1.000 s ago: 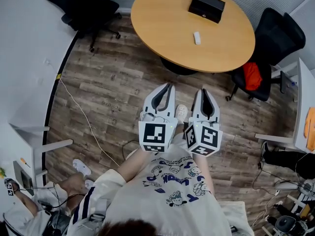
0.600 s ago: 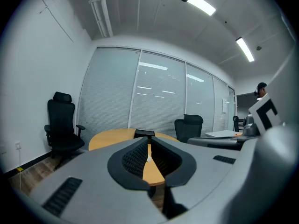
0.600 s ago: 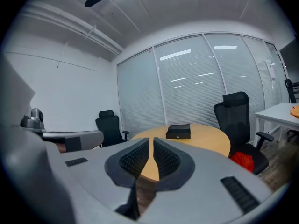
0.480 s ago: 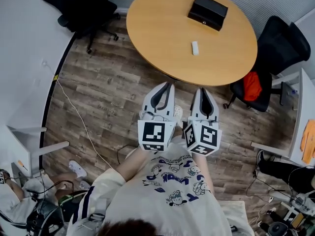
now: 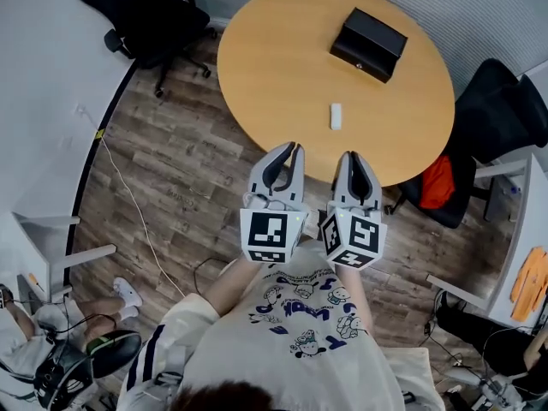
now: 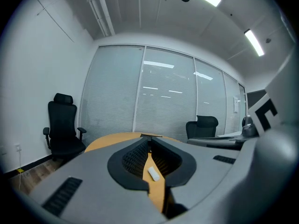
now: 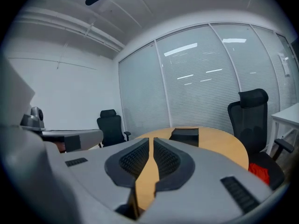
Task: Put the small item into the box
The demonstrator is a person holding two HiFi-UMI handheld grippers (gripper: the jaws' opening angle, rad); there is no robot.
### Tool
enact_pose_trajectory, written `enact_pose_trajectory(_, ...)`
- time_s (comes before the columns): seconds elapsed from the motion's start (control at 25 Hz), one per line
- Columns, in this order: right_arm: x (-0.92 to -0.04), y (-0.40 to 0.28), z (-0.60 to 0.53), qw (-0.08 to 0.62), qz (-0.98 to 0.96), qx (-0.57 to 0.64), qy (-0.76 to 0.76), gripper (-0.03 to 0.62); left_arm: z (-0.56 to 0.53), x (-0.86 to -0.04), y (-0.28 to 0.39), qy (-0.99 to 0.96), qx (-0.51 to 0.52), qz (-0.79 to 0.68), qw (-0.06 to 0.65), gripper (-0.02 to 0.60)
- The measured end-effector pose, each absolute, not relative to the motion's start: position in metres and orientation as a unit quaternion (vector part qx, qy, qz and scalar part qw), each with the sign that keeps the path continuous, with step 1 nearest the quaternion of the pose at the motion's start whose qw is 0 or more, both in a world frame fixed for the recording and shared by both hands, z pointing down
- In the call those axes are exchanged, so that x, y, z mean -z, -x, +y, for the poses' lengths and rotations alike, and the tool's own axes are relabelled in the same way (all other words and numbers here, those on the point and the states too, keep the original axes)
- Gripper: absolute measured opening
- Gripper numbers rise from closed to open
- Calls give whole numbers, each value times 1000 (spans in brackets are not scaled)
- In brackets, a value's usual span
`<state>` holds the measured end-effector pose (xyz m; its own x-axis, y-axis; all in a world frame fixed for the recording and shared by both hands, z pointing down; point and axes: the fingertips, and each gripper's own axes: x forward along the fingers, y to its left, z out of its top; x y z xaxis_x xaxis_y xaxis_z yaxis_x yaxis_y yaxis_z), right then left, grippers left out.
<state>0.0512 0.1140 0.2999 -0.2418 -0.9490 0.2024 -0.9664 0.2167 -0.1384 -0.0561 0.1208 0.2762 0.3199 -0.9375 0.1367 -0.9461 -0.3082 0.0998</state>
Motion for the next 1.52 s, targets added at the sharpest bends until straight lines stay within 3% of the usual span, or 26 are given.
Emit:
enact_pose_trajectory(0.68,-317,-91,15,51,-791,-134,-595,46,27,-291,25,-785,-32,-611,95,32)
enact_pose_trajectory(1.52,-359,-89,-57,100,-780,-173,-594,48,-53,-326,18,-795,-67,-589,129,32)
